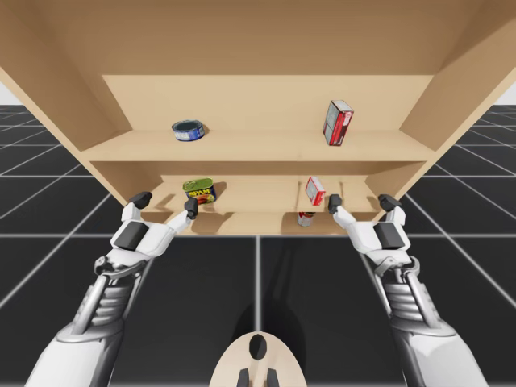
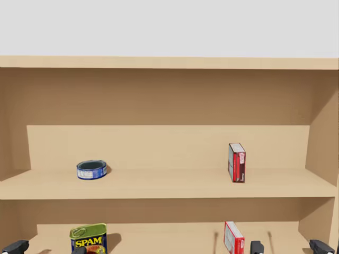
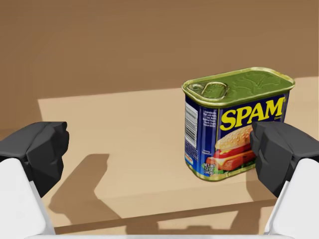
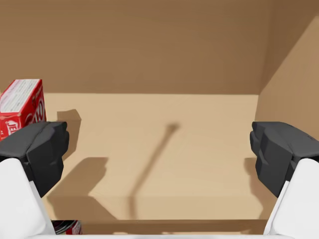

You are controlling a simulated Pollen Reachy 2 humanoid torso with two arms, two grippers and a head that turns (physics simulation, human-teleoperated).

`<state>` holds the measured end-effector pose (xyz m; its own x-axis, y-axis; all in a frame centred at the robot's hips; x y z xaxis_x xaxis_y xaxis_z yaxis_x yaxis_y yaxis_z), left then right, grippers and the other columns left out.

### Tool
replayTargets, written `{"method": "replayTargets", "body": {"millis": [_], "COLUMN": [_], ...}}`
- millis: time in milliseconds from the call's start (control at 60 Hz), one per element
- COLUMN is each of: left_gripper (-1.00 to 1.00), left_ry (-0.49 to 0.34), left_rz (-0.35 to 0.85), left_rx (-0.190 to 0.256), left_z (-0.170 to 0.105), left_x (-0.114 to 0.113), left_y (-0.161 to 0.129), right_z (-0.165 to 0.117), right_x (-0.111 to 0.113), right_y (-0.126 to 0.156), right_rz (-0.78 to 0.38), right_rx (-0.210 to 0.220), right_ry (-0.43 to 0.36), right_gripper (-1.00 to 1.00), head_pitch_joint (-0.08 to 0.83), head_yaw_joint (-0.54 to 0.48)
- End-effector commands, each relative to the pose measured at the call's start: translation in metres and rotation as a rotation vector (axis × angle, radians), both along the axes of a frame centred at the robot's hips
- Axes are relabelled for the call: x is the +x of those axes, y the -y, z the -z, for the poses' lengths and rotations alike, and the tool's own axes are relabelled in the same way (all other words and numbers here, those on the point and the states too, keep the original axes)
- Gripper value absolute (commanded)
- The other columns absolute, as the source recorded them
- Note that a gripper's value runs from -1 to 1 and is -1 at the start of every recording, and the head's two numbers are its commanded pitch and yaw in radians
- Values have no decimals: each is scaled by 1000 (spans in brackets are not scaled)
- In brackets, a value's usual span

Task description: Find the potted meat can on the shelf and bring it to me.

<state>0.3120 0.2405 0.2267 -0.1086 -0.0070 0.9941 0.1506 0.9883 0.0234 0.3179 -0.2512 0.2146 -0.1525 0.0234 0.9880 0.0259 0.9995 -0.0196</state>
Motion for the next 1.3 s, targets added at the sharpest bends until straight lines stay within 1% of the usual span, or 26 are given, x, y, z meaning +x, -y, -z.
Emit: {"method": "replayTargets", "body": {"millis": [17,33,100,150,183,333,483,667,767,817,883,950,967,1067,1100,1167,1217,1250,1267,1300], "left_gripper": [-1000,-1000,-1000,-1000,-1000,-1000,-1000,-1000,-1000,-1000,-1000,-1000,-1000,-1000,-1000,-1000,-1000,-1000,-1000,-1000], "left_ry": [1,1,2,2,2,1,0,-1,-1,-2,-13,-21,-28,-64,-87,-125,-133,-144,-157,-167], "left_rz": [0,0,1,3,4,5,6,12,20,32,65,80,91,88,73,38,27,37,60,60], "left_rx": [3,3,3,4,5,7,9,10,8,0,-29,-46,-60,-80,-90,-111,-117,-120,-131,-137], "left_z": [0,0,0,1,1,1,1,1,0,-1,-5,-8,-11,-19,-22,-23,-23,-22,-21,-20], "left_x": [0,0,0,0,0,0,1,1,-1,-3,-8,-12,-15,-23,-25,-24,-20,-16,-14,-10], "left_y": [0,0,0,0,0,0,0,1,2,3,8,12,16,31,39,51,58,62,65,68], "right_z": [2,1,-1,-2,-2,-1,0,2,3,3,4,4,4,6,6,7,8,8,8,8], "right_x": [-2,-2,-3,-3,-3,-3,-2,-2,-2,-2,-1,-1,-1,0,0,1,1,1,0,0], "right_y": [-5,-4,-5,-5,-5,-5,-6,-7,-9,-10,-10,-10,-11,-11,-11,-11,-11,-11,-11,-10], "right_rz": [33,24,12,10,4,3,2,-4,-8,-8,-8,-7,-7,-4,-3,1,3,3,4,6], "right_rx": [32,27,40,33,27,18,3,-6,-11,-14,-16,-17,-18,-22,-24,-25,-27,-29,-30,-31], "right_ry": [20,21,23,18,6,3,-5,-20,-26,-28,-31,-32,-32,-35,-36,-37,-38,-38,-36,-34], "right_gripper": [-1000,-1000,-1000,-1000,-1000,-1000,-1000,-1000,-1000,-1000,-1000,-1000,-1000,-1000,-1000,-1000,-1000,-1000,-1000,-1000], "head_pitch_joint": [9,10,28,52,82,194,305,389,418,430,442,443,443,439,436,433,432,434,435,436], "head_yaw_joint": [-29,-28,-20,-11,1,50,126,248,294,308,307,303,298,287,283,280,278,277,276,275]}}
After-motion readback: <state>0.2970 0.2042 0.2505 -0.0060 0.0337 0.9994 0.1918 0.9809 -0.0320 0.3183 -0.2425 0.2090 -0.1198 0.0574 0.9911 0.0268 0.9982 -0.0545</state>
